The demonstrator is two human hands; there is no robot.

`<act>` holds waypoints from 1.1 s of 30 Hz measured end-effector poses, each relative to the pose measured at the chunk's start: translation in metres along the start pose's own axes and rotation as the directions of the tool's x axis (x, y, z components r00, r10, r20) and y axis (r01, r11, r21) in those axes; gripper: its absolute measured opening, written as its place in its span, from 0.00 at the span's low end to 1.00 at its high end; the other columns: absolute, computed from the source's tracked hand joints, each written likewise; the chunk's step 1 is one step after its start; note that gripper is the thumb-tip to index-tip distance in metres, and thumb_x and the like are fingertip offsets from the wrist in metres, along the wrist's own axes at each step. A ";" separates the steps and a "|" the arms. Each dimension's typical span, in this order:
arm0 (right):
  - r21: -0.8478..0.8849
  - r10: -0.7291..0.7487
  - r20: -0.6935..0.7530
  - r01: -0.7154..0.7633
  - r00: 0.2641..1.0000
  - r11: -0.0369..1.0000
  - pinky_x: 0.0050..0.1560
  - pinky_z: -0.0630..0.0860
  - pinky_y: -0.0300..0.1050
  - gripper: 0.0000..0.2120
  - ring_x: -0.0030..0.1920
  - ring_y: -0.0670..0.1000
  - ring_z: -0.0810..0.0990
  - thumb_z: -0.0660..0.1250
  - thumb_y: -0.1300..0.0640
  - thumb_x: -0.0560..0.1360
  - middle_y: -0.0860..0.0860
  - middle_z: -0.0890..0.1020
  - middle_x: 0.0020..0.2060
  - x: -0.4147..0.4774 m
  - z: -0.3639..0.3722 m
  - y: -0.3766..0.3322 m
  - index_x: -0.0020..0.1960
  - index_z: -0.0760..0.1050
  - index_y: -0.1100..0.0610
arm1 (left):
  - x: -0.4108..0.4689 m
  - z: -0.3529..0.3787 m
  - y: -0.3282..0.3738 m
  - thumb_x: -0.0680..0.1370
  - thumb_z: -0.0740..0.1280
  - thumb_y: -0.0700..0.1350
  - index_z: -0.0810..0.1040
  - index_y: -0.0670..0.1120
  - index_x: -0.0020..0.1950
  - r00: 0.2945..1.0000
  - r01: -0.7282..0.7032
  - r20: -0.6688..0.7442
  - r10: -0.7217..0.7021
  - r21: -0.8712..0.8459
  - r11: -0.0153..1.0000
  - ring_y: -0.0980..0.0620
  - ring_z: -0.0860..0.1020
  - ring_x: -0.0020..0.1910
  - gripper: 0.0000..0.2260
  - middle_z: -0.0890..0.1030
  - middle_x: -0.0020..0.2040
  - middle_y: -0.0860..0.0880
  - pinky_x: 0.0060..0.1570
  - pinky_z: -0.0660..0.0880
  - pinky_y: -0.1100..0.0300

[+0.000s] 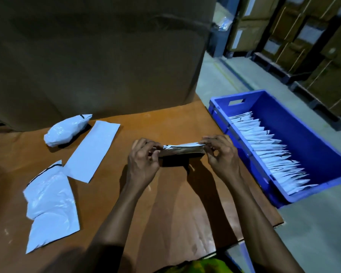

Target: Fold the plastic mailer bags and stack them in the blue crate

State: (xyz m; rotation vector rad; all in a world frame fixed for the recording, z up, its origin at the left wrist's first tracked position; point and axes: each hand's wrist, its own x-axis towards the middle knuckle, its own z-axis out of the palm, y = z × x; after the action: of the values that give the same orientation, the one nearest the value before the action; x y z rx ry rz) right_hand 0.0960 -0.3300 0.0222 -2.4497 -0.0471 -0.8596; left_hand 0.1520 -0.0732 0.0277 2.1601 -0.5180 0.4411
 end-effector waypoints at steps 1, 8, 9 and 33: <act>-0.016 -0.013 -0.005 0.013 1.000 1.000 0.53 0.77 0.45 0.12 0.57 0.54 0.80 0.74 0.70 0.75 0.52 0.85 0.54 0.007 -0.009 0.008 0.56 0.85 0.59 | 0.007 0.006 0.009 0.77 0.71 0.33 0.85 0.46 0.52 1.000 -0.001 -0.007 0.001 -0.020 1.000 0.49 0.76 0.53 0.10 0.79 0.49 0.51 0.47 0.79 0.47; -0.073 -0.093 -0.088 0.087 0.992 0.994 0.57 0.73 0.43 0.12 0.55 0.55 0.78 0.76 0.63 0.78 0.50 0.84 0.52 0.048 -0.079 0.072 0.60 0.84 0.56 | 0.067 0.062 0.076 0.74 0.73 0.30 0.85 0.45 0.49 0.984 -0.175 -0.049 0.171 -0.097 0.980 0.49 0.78 0.50 0.11 0.82 0.47 0.51 0.44 0.79 0.48; -0.087 -0.113 -0.103 0.105 0.988 0.991 0.56 0.73 0.42 0.11 0.54 0.55 0.77 0.76 0.63 0.78 0.50 0.84 0.52 0.054 -0.088 0.084 0.60 0.84 0.56 | 0.076 0.075 0.087 0.74 0.73 0.31 0.85 0.44 0.49 0.980 -0.197 -0.057 0.192 -0.105 0.975 0.48 0.78 0.49 0.10 0.82 0.47 0.51 0.44 0.79 0.47; -0.199 -0.075 0.137 0.101 0.988 0.975 0.46 0.63 0.48 0.10 0.48 0.55 0.78 0.76 0.57 0.69 0.49 0.87 0.43 0.175 -0.116 0.393 0.51 0.88 0.51 | 0.161 0.397 0.163 0.75 0.78 0.53 0.72 0.40 0.70 0.834 0.453 0.261 -0.487 0.180 0.873 0.36 0.76 0.64 0.31 0.77 0.65 0.38 0.60 0.73 0.45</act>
State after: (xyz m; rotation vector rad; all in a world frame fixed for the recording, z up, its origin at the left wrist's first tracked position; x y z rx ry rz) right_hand 0.2490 -0.7481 0.0127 -2.7129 -0.1205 -0.7765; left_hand 0.2579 -0.5166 -0.0165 2.3772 -0.1024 -0.1394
